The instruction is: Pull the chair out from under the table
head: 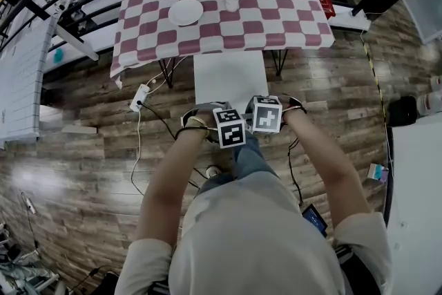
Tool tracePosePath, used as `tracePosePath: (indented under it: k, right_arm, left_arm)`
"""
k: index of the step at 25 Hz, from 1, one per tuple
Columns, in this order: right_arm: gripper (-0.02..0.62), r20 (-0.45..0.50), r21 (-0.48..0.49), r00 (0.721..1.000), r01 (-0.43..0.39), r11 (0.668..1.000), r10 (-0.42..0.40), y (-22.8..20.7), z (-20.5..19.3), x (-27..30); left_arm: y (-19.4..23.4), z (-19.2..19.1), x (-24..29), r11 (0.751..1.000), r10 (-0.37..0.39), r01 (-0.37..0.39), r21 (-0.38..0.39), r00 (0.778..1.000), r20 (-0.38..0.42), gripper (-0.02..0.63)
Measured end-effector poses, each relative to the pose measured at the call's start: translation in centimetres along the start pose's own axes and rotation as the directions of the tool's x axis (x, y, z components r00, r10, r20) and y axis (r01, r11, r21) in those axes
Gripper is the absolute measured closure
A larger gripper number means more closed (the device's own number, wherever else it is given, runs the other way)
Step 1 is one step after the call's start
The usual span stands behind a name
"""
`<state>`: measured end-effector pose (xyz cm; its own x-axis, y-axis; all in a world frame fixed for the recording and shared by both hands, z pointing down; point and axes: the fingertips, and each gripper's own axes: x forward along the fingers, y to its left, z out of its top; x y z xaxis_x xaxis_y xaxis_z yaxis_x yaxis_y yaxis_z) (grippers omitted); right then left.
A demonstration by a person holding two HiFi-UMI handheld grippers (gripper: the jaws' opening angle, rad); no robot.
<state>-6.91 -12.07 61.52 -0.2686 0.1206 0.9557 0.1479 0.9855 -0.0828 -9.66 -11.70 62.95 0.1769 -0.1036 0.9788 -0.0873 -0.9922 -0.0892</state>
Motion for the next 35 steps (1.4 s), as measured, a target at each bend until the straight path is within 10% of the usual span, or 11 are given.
tracePosePath:
  k: [35]
  right_arm:
    - [0.511,0.020,0.071,0.999,0.046,0.996,-0.047,9.0,0.6,0.8]
  left_arm:
    - [-8.9,0.0,-0.8,0.999,0.020,-0.020,0.035,1.000,0.004,0.528]
